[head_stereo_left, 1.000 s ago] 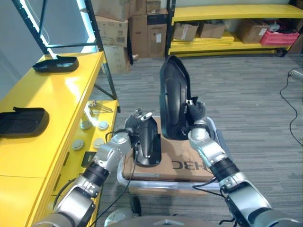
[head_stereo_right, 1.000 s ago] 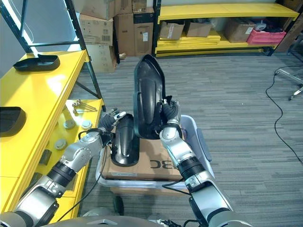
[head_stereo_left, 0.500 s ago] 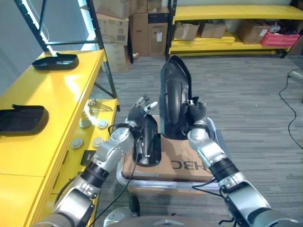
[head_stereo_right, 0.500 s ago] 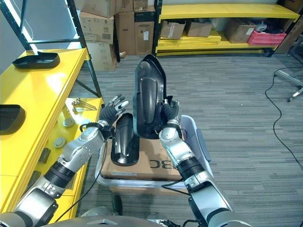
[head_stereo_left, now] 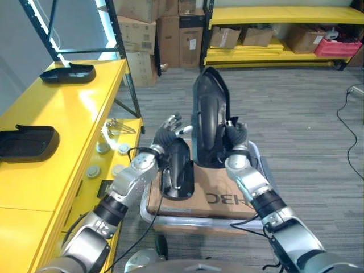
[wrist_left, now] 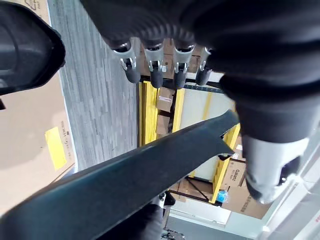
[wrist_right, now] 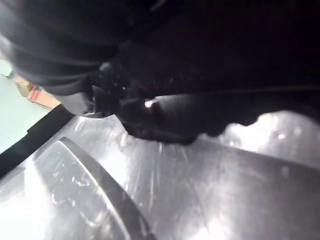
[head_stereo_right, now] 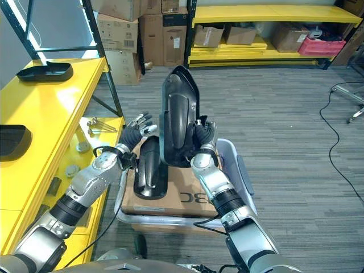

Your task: Move parts from the plastic box to the shelf.

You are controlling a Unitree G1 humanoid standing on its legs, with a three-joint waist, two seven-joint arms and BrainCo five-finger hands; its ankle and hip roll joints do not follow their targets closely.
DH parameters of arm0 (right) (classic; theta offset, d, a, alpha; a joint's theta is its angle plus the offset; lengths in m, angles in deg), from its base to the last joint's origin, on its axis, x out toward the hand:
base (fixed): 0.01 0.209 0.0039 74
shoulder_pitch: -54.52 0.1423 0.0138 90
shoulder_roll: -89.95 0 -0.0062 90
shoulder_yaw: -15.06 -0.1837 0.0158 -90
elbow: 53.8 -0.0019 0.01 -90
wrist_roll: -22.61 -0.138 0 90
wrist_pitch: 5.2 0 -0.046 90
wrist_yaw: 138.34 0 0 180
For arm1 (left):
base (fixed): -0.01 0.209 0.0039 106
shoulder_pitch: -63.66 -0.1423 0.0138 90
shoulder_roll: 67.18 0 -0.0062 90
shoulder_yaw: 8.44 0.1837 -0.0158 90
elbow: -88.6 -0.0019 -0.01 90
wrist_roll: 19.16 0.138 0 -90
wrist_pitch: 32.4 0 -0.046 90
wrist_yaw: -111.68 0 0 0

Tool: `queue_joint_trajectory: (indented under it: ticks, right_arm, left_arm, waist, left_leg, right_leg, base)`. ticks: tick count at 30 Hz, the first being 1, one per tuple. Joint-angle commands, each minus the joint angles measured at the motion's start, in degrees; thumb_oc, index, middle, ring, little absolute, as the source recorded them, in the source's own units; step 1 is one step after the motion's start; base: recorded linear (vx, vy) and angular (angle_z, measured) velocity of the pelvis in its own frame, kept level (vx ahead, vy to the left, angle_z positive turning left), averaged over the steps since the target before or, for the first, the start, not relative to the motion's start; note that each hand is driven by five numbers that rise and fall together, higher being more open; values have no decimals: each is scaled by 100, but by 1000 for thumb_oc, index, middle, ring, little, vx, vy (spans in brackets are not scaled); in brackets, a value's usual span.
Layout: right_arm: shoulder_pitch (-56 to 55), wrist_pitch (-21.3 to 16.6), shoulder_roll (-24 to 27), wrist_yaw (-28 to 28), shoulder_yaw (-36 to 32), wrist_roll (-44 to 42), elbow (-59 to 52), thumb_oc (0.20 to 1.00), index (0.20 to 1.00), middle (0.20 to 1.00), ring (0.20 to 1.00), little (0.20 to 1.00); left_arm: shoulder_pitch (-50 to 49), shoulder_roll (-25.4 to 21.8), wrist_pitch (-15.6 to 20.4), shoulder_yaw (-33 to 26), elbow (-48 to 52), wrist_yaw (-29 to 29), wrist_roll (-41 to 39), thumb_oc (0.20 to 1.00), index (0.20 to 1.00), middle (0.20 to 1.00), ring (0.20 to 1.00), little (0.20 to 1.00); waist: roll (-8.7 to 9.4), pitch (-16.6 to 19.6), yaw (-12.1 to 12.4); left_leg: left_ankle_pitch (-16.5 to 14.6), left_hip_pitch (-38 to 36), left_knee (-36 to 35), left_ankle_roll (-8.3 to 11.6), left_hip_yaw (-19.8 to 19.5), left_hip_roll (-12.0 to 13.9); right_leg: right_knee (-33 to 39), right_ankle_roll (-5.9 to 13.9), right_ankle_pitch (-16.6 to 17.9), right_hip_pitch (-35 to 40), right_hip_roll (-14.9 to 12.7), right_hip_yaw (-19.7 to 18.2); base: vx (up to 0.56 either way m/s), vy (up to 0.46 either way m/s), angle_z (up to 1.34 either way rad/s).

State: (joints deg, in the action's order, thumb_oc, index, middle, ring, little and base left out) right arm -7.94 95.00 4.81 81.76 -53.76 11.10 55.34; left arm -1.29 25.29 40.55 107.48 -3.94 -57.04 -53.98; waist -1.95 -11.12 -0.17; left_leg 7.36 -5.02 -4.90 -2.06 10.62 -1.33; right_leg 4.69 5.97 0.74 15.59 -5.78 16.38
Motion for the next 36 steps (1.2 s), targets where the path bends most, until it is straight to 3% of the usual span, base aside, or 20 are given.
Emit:
queue_joint_trajectory:
  ticks: [1, 29, 30, 31, 36]
  right_arm:
    - [588, -565, -37, 4, -119, 12, -44, 200, 200, 200, 200, 200]
    - [933, -376, -508, -456, 516, 308, 128, 200, 200, 200, 200, 200]
    - [931, -380, -508, -454, 517, 309, 128, 200, 200, 200, 200, 200]
    - [924, -383, -503, -464, 507, 319, 117, 200, 200, 200, 200, 200]
    - [892, -382, -496, -422, 500, 303, 72, 200, 200, 200, 200, 200]
  left_arm:
    - [676, 210, -21, 374, -279, -125, 309, 1000, 1000, 1000, 1000, 1000]
    - [1033, 430, 230, 788, -740, -494, 784, 1000, 1000, 1000, 1000, 1000]
    - [1033, 425, 231, 790, -743, -500, 799, 843, 843, 843, 843, 843]
    - [1023, 414, 253, 809, -755, -531, 1028, 200, 200, 200, 200, 200]
    - [1034, 354, 288, 856, -726, -484, 1410, 200, 200, 200, 200, 200]
  waist:
    - [37, 73, 174]
    - [14, 111, 173]
    - [13, 110, 173]
    - [19, 107, 174]
    - [26, 102, 178]
  left_leg:
    - [-1004, -797, -10, 89, -29, 109]
    - [-1005, -831, -10, 99, -9, 99]
    - [-1006, -831, -10, 99, -10, 99]
    - [-1008, -830, -10, 99, -10, 96]
    - [-1020, -831, -10, 92, -25, 90]
  right_leg:
    - [31, 127, 111, -342, -61, 57]
    - [31, 113, 101, -306, -76, 49]
    - [31, 113, 100, -306, -76, 49]
    - [31, 114, 101, -306, -73, 47]
    - [31, 117, 95, -305, -74, 38]
  base:
    - [0, 0, 0]
    - [1, 0, 0]
    - [0, 0, 0]
    - [0, 0, 0]
    - [0, 0, 0]
